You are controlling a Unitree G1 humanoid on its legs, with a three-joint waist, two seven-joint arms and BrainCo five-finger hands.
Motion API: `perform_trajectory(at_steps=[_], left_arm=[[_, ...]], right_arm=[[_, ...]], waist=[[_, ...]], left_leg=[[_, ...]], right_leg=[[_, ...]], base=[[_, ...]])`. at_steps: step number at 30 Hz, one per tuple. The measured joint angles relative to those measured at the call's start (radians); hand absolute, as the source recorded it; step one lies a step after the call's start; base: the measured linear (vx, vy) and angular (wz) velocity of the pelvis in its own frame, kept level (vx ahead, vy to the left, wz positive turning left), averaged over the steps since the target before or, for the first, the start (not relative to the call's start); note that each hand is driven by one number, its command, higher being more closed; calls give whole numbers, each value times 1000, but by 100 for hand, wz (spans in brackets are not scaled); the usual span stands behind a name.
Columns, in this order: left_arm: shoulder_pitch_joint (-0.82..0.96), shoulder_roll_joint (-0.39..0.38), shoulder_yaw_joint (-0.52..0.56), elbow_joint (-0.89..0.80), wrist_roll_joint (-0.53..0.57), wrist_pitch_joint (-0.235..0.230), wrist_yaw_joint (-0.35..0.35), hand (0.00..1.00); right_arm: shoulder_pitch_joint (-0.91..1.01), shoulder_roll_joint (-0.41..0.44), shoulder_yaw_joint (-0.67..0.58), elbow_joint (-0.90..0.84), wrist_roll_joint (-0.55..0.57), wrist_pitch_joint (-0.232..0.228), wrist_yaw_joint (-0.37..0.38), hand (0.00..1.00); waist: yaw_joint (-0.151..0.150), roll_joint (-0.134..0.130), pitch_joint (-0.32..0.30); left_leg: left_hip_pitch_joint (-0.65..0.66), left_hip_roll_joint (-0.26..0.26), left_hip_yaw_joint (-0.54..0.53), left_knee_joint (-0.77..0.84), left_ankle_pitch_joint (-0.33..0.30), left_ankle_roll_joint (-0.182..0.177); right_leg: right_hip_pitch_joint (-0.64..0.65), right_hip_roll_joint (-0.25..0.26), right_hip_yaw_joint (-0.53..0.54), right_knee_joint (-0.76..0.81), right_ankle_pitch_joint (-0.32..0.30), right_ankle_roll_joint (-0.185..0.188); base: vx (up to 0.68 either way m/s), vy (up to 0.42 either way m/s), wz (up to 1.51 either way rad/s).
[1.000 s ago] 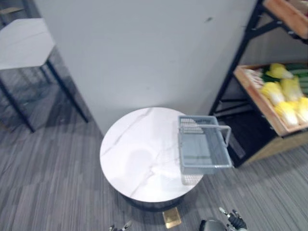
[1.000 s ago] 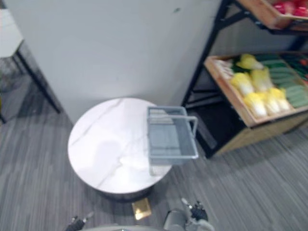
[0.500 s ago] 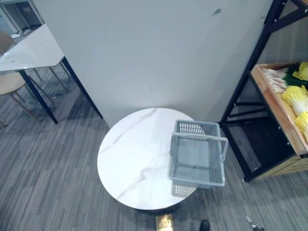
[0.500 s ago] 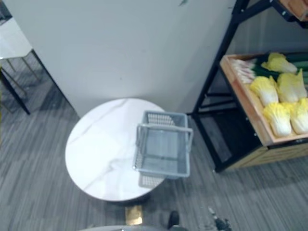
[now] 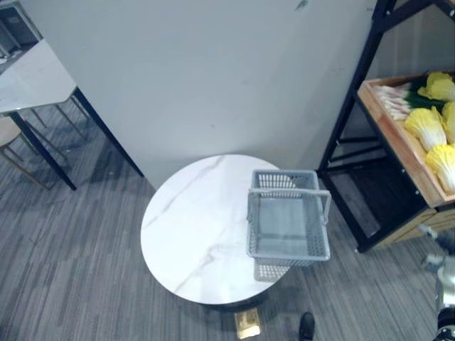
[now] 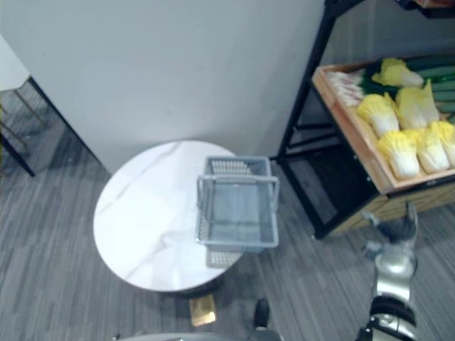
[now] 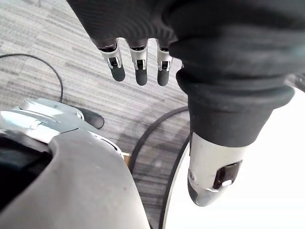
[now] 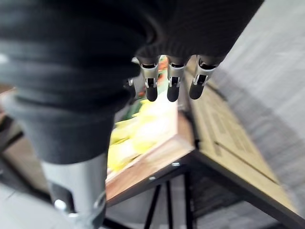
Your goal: Pick vegetable in the basket
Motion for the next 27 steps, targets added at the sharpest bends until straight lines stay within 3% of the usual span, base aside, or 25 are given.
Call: perform_trajectory(at_steps=[4,7,11,14,27], left_arm=[[-4,17,-41,0,18,-4,-9,0],[-10,32,-74,-1,18,-6,-20,0],[-31,67,-106,-10,16,-7,-44,0],[-33,80,-113,-9,16,-4,-47,0],[-67,89,-107,-17,13,-5,-35,0]], right_arm=[[-94,-106,184,-41,-140,-16,-10,0],[-161,-188,422,-107,-192,-30,32,0],[-263,-228,689,-218,-241,-110,127,0],[-330,-230,782,-254,-266,-135,170,0],[-591,-302,990,-323,-262,-143,209,0]], waist=[[1,-2,4],[4,-12,16],[9,-38,65],[25,-59,99],[64,-79,155]], left_leg=[[-1,-3,-3,-1,-1,-2],[-5,-14,-5,2,-4,3],[-35,-32,-19,35,-18,17],[-48,-43,-38,48,-19,18],[-114,-55,-104,91,-23,30]], right_leg=[[-11,3,9,0,7,-4],[-12,-1,14,1,14,-2],[-25,-21,14,0,24,6],[-29,-34,7,0,32,7],[-48,-50,-21,0,48,3]], base=[[49,-11,-9],[4,0,-1],[-25,14,4],[-9,9,11],[-24,-10,10]])
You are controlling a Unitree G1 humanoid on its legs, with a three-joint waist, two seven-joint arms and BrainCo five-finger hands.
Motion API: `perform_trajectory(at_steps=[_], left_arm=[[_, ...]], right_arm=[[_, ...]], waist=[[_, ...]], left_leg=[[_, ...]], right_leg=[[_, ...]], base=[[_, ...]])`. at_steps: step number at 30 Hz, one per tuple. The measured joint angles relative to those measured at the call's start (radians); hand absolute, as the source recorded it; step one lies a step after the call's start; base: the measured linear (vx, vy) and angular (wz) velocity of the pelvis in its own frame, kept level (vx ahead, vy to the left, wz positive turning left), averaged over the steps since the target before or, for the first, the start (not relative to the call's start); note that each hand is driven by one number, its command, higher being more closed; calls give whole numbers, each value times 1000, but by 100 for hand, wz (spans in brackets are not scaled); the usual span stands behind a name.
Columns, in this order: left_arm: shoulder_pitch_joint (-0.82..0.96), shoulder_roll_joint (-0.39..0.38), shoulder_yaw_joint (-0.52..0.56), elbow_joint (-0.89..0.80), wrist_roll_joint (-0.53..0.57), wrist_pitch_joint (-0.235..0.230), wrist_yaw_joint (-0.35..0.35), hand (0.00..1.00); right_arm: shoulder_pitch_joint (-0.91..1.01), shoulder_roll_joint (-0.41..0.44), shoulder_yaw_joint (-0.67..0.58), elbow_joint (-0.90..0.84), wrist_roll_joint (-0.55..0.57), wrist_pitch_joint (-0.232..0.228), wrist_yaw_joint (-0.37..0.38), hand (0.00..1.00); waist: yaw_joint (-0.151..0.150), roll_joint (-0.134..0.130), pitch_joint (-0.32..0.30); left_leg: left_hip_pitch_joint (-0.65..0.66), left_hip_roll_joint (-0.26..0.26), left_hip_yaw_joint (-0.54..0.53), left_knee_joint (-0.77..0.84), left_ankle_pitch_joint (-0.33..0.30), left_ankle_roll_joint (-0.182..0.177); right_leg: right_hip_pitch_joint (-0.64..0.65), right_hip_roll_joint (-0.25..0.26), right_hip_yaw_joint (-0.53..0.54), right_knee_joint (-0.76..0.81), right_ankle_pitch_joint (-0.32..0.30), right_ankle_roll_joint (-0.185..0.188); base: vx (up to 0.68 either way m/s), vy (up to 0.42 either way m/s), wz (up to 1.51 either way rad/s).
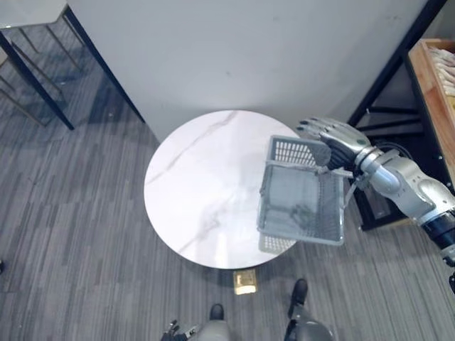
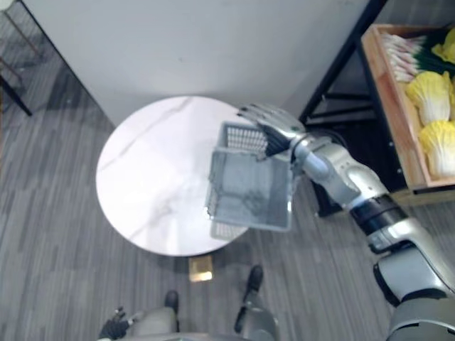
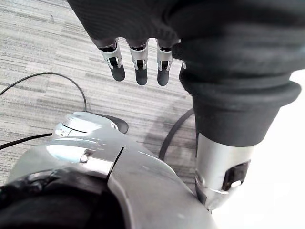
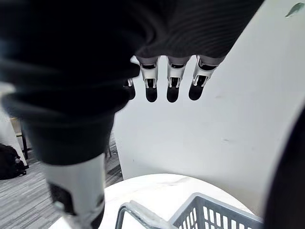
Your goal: Pick vegetable in the basket
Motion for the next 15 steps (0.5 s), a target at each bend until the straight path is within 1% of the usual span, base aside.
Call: perform_trajectory(at_steps=[5,9,15], left_arm=[[-22,4,-4,8,0,1,0,0],[-23,5,-6,8,0,0,0,0],[-25,6,-15,5,0,-1,1,0]], right_arm=[[-30,2,16,11,4,7,10,0],[-30,37,16,50,5,15,22,0],[-6,52,27,60,12,16,55,0]], waist=[[4,-3,21],[2,-5,24],[2,-10,36]], left_leg=[[-8,0,-6,14,-2,3],[-8,-1,-7,13,-2,3],[-7,-2,-7,9,-2,3]], right_leg=[[0,0,-1,0,7,-7],[-1,-1,-1,0,7,-7],[-2,-2,-1,0,7,-7]], base=[[-20,-11,2],[0,0,0],[0,0,0]])
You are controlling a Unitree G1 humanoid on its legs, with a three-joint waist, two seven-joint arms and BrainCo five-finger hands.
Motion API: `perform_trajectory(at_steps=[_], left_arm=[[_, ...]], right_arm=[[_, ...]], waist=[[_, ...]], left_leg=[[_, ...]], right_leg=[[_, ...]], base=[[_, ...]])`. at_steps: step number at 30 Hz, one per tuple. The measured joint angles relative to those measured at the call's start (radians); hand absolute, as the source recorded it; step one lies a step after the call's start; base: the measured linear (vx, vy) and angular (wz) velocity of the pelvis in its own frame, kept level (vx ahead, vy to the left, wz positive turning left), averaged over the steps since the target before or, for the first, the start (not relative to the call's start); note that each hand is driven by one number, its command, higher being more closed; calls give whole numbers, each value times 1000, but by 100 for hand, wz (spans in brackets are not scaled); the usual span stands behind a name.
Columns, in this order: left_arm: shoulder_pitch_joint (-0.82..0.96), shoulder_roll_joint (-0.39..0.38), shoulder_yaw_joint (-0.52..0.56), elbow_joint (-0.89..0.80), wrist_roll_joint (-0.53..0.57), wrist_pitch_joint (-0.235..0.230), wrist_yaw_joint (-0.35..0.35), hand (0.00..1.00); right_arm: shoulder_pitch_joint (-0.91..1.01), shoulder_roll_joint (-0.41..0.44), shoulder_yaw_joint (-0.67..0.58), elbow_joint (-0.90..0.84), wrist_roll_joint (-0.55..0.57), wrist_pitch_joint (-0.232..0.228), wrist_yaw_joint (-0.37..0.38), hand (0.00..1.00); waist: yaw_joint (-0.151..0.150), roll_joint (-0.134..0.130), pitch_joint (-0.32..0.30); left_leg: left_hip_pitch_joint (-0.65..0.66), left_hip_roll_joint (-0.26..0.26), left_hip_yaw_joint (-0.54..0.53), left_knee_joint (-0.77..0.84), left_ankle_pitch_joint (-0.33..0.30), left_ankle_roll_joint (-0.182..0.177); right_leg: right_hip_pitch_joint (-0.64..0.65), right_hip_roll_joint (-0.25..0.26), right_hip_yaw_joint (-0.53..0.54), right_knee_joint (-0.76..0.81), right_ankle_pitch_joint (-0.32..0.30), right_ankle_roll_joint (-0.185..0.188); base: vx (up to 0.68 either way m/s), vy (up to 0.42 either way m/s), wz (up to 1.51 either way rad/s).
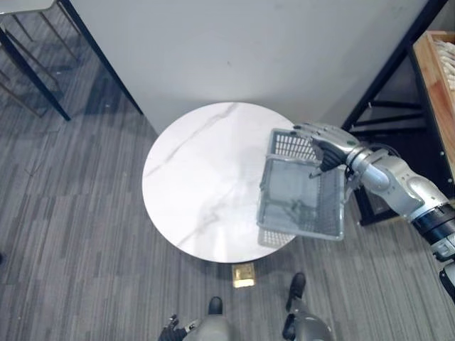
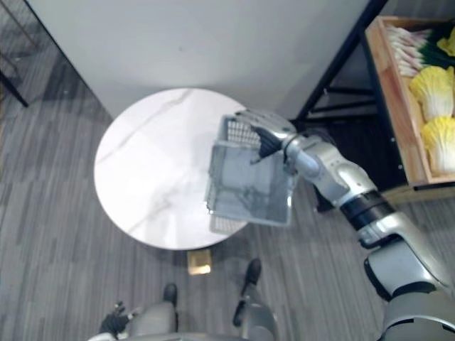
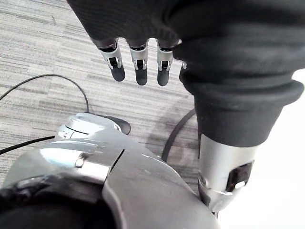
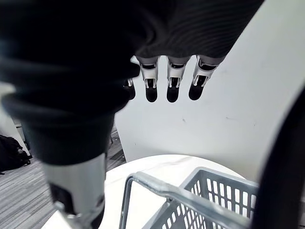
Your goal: Pick vegetable in the basket
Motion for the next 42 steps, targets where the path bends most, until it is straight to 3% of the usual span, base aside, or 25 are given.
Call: perform_trajectory(at_steps=[8,26,29,42], left_arm=[[-4,4,-12,-4,1,-1,0,0],[-15,14,-47,-7,2,-3,3,0],[-30,13,-50,-7,2,-3,3,0],[-38,15,-56,-7,5,-1,5,0]], right_arm=[[11,72,11,112,4,4,30,0],[-30,157,7,287,3,26,18,0],[-40,158,-20,341,3,30,-2,0],[-73,184,-160,460,3,60,-30,0]], waist=[[0,-7,17],[5,-4,51],[23,1,68],[23,-1,81]], left_leg=[[0,-9,1,0,0,0],[-16,-18,-6,1,3,5],[-17,-18,-8,1,5,7],[-21,-41,-17,-1,6,10]], right_leg=[[-1,-7,4,0,2,3],[-13,-17,0,0,4,6],[-14,-17,0,0,4,6],[-15,-40,-5,0,9,13]], base=[[0,0,0],[0,0,0],[0,0,0],[0,3,2]])
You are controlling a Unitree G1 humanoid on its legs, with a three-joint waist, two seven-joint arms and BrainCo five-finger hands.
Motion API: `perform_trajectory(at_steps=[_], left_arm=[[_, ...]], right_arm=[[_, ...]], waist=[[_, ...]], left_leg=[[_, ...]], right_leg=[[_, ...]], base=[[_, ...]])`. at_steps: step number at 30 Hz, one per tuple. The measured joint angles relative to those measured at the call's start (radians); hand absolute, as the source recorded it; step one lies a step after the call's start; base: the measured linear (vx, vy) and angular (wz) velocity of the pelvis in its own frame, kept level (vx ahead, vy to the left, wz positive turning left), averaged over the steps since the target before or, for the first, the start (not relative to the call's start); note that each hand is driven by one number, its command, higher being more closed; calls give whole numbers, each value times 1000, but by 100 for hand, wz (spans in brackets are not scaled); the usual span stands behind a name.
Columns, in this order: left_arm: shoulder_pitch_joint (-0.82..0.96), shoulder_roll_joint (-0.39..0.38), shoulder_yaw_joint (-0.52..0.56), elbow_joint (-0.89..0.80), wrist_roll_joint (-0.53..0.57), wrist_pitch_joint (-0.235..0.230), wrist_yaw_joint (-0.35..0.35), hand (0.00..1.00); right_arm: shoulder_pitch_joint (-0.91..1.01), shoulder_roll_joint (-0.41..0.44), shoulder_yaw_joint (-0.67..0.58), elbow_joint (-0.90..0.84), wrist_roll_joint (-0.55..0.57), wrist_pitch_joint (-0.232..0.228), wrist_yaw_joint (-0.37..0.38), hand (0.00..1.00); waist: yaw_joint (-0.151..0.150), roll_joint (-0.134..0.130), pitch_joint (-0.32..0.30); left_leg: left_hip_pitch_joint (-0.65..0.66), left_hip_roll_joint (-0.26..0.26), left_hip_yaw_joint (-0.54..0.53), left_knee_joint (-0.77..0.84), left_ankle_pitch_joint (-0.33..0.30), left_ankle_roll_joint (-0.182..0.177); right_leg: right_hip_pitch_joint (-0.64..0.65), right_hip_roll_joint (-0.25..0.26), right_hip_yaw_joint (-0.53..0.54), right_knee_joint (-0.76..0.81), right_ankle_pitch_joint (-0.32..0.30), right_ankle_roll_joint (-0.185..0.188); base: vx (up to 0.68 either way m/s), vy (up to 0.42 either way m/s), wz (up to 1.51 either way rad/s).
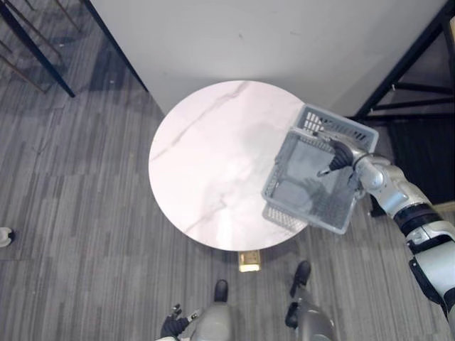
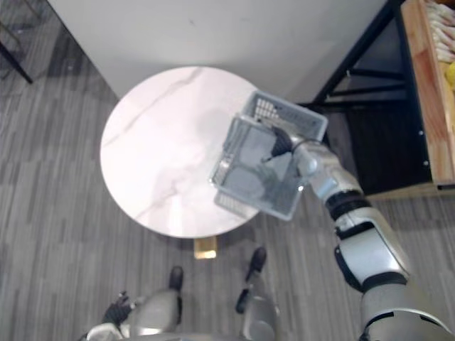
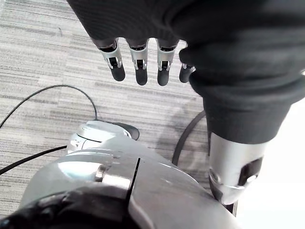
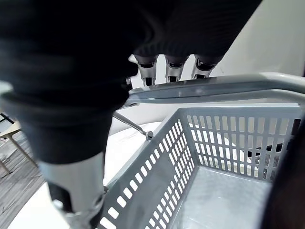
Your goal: Pick vegetable in the basket
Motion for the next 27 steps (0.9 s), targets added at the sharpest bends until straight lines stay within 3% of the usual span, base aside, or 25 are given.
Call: perform_trajectory(at_steps=[8,14,27], left_arm=[[0,4,0,0,0,1,6,0],[2,6,1,0,6,3,17,0],[2,11,-4,0,7,3,17,0]], right_arm=[[18,-4,-52,-22,0,40,-5,0],[116,-17,-105,-165,0,42,-8,0],[156,-30,-109,-162,1,39,-5,0]], waist=[[-7,-10,10],[-33,-12,11],[-32,-22,5]], left_leg=[[1,-6,14,1,-1,3],[5,-6,22,3,-4,7],[4,-6,25,13,-4,7]], right_leg=[[-9,-4,17,0,5,1],[-10,-3,26,0,6,3],[-9,-2,34,0,11,4]], base=[[0,-2,-4],[9,0,-4],[0,0,0]])
